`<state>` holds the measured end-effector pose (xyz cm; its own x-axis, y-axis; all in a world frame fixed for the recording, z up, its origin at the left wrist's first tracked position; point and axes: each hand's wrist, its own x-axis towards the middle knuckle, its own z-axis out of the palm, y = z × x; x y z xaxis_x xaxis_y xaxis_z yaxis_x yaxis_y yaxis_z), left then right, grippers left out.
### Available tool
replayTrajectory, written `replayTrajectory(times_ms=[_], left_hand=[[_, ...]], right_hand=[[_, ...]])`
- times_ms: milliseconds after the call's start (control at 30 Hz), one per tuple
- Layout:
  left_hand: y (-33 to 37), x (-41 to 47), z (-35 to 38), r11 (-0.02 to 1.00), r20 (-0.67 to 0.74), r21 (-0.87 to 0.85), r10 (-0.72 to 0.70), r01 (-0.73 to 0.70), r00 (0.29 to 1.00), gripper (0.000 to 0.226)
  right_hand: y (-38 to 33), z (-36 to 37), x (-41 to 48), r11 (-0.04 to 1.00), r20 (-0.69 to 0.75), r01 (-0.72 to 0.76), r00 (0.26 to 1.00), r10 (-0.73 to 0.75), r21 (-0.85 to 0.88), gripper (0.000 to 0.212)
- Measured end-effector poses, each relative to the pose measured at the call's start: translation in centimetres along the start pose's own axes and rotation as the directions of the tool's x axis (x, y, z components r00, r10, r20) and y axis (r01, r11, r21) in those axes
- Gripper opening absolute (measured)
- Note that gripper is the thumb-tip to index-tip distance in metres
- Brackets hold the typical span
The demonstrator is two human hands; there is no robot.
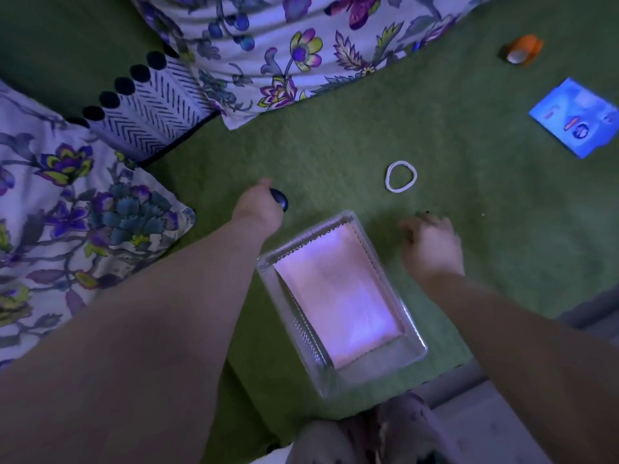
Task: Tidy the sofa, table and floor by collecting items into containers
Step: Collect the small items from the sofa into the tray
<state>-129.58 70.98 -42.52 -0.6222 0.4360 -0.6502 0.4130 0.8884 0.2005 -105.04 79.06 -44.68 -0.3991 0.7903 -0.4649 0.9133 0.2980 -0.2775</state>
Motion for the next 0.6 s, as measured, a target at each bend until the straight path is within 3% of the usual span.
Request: replayTrajectory(times_ms=[100,233,400,600], left_hand=[[0.3,1.9,0.9,0.999,-0.015,0.038,-0.005,0.005,1.000,0.057],[0.6,3.3,1.8,0.996,-0.062,0.080,-0.040,0.045,0.997,0.047],[0.9,3.4,2.5,0.989,-0.087,0.122,-0.072,0.082,0.994,0.052],[1.4,2.2,2.5,0.994,-0.091,0.060,-0.082,0.088,0.992,0.052]], right_hand=[[0.8,1.2,0.8,0.989,0.032,-0.065,0.997,0.070,-0.134,0.052],[1.3,1.8,1.5,0.975,0.053,-0.104,0.992,0.116,-0.195,0.061],[1.2,2.2,2.0,0.982,0.059,-0.144,0.987,0.152,-0.121,0.070],[1.2,2.6,1.5,0.982,0.121,-0.178,0.976,0.184,-0.058,0.062]])
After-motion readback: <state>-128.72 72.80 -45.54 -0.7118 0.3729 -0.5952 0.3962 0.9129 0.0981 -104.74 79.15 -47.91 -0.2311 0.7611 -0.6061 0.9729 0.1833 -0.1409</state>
